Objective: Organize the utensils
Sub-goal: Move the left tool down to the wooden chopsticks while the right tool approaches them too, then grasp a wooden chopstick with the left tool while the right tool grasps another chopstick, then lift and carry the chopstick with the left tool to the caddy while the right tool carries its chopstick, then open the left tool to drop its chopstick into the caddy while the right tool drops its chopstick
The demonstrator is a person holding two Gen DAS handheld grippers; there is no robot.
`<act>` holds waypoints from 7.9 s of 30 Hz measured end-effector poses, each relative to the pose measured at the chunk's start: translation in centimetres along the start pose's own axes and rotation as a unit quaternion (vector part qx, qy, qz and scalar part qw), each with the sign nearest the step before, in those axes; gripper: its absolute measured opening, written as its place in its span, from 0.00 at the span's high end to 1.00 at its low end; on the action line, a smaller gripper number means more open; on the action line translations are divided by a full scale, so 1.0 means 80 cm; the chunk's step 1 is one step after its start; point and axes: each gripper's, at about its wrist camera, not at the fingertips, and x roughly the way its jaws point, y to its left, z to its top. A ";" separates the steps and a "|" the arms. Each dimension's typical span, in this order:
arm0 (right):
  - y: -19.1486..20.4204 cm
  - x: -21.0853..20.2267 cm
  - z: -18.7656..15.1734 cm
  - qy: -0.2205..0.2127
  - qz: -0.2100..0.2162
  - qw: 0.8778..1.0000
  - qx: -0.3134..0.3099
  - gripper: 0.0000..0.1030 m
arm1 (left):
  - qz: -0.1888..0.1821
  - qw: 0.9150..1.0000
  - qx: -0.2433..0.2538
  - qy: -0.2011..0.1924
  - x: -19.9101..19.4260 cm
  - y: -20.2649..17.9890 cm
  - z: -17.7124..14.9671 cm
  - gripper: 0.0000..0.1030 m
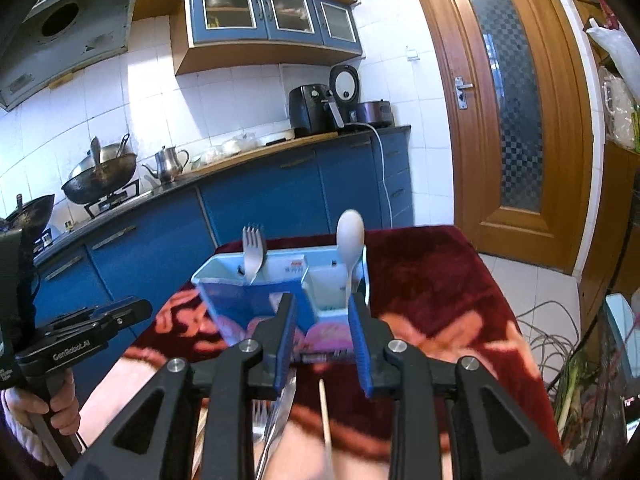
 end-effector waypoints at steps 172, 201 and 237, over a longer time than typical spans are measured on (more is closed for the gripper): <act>-0.039 0.017 -0.010 0.007 0.042 0.999 0.026 0.94 | -0.002 0.971 -0.047 -0.236 0.051 0.001 0.132 0.96; -0.008 0.135 0.082 -0.152 0.012 0.988 -0.027 0.94 | 0.049 0.964 -0.047 -0.256 0.123 0.009 0.095 0.96; -0.021 0.059 0.046 -0.110 0.029 0.993 0.014 0.62 | 0.006 0.984 -0.048 -0.169 0.054 0.014 0.065 0.88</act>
